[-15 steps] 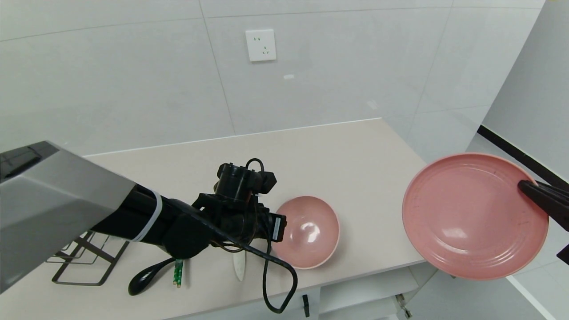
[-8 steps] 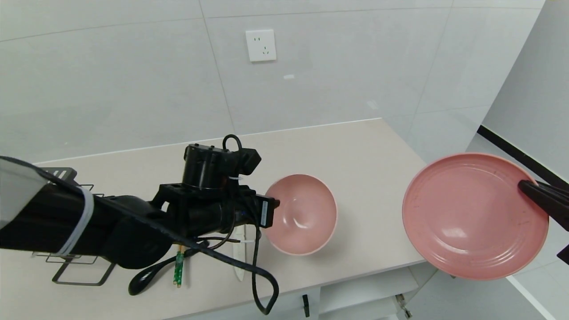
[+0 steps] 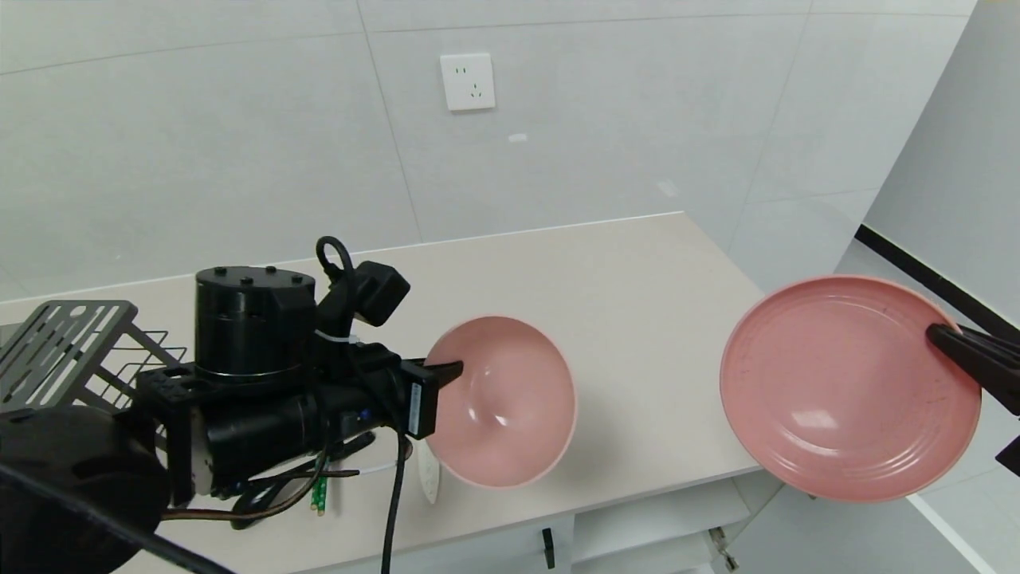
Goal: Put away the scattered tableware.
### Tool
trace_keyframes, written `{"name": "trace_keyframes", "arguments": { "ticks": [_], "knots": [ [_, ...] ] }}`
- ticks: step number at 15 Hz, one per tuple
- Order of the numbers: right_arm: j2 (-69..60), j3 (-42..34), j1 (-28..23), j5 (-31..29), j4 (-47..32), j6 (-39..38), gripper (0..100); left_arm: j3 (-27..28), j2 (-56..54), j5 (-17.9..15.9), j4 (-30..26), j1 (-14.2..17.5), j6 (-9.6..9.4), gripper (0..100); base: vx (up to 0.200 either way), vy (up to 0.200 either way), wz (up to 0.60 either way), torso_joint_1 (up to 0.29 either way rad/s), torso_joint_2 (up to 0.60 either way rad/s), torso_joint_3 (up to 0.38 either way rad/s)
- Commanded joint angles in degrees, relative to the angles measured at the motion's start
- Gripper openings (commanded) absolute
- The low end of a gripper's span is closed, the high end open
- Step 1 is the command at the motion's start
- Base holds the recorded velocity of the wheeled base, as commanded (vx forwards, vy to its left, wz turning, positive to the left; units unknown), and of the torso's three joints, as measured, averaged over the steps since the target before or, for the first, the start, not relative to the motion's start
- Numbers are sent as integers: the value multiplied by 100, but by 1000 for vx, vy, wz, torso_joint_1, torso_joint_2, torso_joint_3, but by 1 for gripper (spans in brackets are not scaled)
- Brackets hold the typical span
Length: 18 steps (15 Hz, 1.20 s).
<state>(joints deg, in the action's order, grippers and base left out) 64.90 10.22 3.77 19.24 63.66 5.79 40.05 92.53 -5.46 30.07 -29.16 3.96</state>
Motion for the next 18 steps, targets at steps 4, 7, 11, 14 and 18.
{"name": "trace_keyframes", "arguments": {
  "ticks": [4, 7, 11, 14, 18],
  "knots": [
    [66, 209, 19, 1, 200, -131, 0, -392, -833, 362, 297, 244, -45, 0, 0, 0, 0, 0, 0, 0],
    [49, 464, 80, -16, 340, -333, 0, -779, -1000, 300, 1044, 244, -1, 0, 0, 0, 0, 0, 0, 0],
    [-171, 473, 476, -25, 358, -333, 0, -1500, -1061, -763, 2020, 323, 509, 0, 0, 0, 0, 0, 0, 0],
    [-716, 376, 485, -34, 323, -526, 0, -1728, -1659, -1027, 2363, 323, 597, 0, 0, 0, 0, 0, 0, 0],
    [-751, 385, 485, -25, 323, -1511, 0, -2089, -2265, -1036, 2310, 323, 1001, 0, 0, 0, 0, 0, 0, 0]
  ]
}}
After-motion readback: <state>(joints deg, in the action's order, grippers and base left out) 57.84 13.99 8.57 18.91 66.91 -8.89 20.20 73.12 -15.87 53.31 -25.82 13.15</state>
